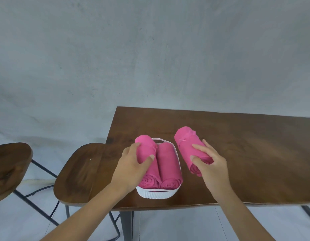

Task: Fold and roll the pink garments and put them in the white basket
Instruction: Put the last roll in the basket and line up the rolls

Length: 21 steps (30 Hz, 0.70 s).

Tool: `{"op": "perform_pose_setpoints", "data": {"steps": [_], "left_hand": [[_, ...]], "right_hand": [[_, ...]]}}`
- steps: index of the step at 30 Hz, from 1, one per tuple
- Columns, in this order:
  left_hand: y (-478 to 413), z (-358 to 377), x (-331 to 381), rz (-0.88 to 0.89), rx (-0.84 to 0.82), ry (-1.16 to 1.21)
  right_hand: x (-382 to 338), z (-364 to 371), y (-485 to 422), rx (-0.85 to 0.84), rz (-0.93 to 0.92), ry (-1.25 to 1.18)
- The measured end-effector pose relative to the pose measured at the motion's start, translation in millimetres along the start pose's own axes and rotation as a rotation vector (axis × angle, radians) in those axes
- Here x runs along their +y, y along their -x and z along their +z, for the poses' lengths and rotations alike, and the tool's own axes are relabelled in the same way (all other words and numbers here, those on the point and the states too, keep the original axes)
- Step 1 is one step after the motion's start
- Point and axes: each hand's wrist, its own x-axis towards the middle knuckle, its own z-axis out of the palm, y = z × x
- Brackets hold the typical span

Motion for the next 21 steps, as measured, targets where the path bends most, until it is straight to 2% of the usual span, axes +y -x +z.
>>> {"op": "perform_pose_setpoints", "data": {"steps": [6, 12, 15, 18, 21], "left_hand": [[-6.2, 18.0, 13.4, -0.029, -0.042, -0.191], [-17.2, 13.2, -0.5, -0.014, -0.038, 0.021], [-18.1, 0.4, -9.7, 0.035, 0.028, 0.146], [-24.1, -19.3, -23.9, 0.078, 0.11, 0.161], [-28.4, -38.9, -43.7, 0.044, 0.147, 0.154]], "right_hand": [[69.2, -4.9, -1.8, 0.09, 0.01, 0.239], [109.3, 9.3, 15.5, 0.034, -0.015, 0.314], [119.8, 15.6, 22.0, 0.01, -0.068, 0.356], [121.4, 18.8, 23.0, 0.007, -0.06, 0.393], [119.3, 20.5, 20.7, 0.032, -0.037, 0.414]]}}
